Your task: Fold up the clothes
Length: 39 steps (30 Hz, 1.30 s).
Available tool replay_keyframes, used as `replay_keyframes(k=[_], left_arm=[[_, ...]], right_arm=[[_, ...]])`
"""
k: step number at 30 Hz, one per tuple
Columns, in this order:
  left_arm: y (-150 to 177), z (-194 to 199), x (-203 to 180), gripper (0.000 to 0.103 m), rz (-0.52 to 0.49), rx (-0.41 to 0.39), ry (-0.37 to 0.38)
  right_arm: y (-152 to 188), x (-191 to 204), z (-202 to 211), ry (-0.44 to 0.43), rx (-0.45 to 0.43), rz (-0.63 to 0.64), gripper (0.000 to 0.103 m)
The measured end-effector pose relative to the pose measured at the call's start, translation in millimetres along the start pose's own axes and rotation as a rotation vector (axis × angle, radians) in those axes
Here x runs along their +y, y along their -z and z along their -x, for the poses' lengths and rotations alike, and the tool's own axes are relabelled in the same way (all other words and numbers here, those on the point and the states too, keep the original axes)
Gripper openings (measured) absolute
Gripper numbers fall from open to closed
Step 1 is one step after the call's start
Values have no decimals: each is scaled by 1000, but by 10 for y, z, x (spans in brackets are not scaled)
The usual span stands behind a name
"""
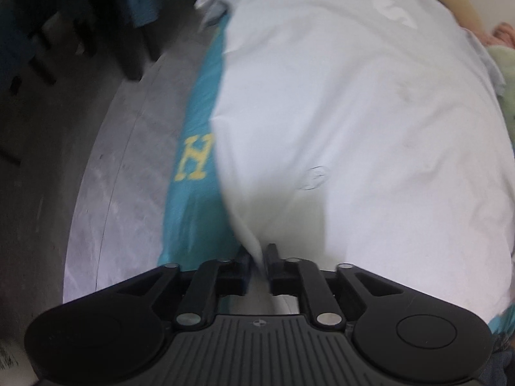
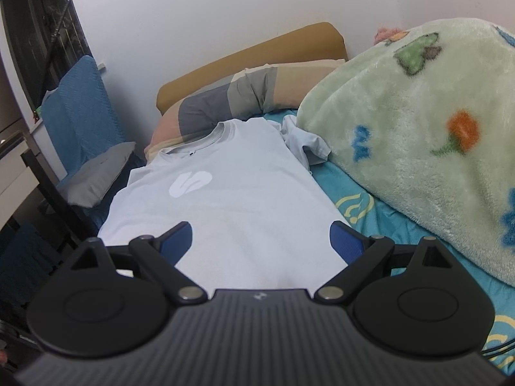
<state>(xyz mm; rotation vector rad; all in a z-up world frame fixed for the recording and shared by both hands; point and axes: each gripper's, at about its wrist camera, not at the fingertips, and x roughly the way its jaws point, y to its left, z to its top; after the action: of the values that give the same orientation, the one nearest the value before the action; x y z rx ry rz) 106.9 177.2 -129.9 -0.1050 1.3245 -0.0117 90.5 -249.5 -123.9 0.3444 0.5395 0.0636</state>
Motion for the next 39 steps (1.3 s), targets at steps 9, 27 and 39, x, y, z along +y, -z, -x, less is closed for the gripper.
replay_keyframes(k=[9, 27, 39], left_arm=[[-106, 445, -409, 81, -63, -128, -90], [-263, 1062, -1705, 98, -78, -515, -2], [38, 717, -1742, 101, 32, -721, 6]], right_arm=[[-61, 138, 101, -6, -63, 97, 94], [-269, 34, 353, -57, -150, 34, 94], [-348, -263, 233, -103, -193, -85, 94]])
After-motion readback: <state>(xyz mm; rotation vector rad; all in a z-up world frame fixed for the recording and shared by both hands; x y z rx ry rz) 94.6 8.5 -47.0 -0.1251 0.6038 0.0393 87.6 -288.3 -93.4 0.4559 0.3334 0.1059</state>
